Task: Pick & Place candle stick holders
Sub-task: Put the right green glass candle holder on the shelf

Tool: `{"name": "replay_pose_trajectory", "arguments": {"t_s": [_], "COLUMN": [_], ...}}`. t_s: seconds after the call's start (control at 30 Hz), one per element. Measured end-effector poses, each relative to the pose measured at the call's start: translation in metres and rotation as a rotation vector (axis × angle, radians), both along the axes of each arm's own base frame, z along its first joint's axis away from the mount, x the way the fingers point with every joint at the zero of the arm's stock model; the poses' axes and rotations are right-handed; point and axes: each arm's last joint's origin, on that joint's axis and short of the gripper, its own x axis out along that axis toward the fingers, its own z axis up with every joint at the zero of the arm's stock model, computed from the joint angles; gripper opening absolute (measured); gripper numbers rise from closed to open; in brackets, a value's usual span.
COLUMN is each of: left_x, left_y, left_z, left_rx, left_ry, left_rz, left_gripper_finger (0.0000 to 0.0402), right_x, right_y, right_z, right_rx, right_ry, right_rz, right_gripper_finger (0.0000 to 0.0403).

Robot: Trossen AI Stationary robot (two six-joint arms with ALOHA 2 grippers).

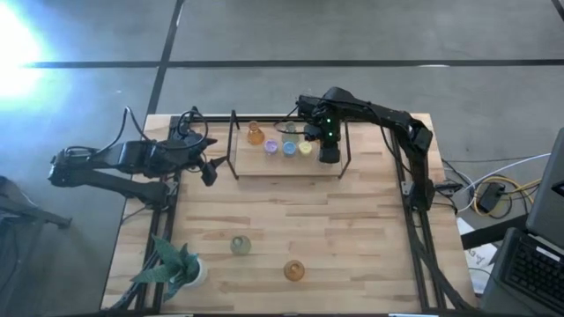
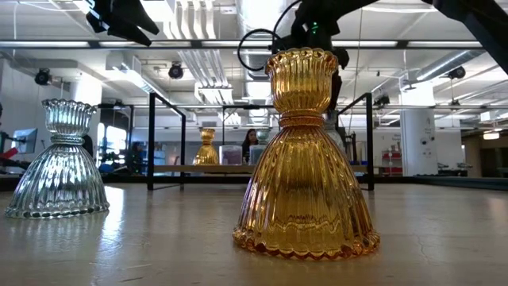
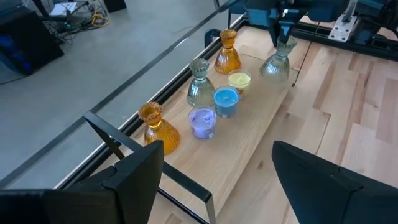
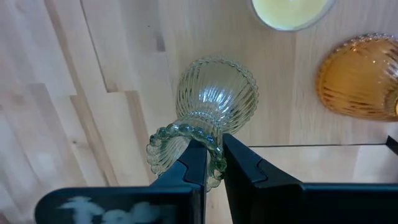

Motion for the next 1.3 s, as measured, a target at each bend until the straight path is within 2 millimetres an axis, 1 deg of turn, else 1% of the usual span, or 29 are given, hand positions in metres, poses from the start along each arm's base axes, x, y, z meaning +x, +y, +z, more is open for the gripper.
{"name": "replay_pose_trajectory", "arguments": {"t_s": [0.2,0.37,0.57,0.93,1.3], "left_x": [0.0,0.0,0.0,0.0,0.0], "left_y": [0.0,0.0,0.0,0.0,0.0], "left_z": [0.0,0.0,0.0,0.0,0.0], "left_rx": [0.001,0.001,0.001,0.001,0.0], "left_ry": [0.0,0.0,0.001,0.001,0.0], "left_rz": [0.001,0.001,0.0,0.001,0.001], "left_gripper_finger": [0.0302,0.0302,0.0302,0.0303,0.0302], "right_x": [0.002,0.0,-0.001,-0.002,-0.002], "right_y": [-0.002,-0.003,-0.005,-0.015,-0.015], "right_z": [-0.012,-0.018,-0.02,-0.019,-0.02], "right_rx": [-0.005,0.003,-0.003,-0.027,-0.026], "right_ry": [-0.016,-0.017,-0.017,-0.043,-0.03], "right_rz": [0.002,-0.005,-0.018,-0.059,-0.071], "right_gripper_finger": [0.0022,0.0022,0.0022,0.0022,0.003]}}
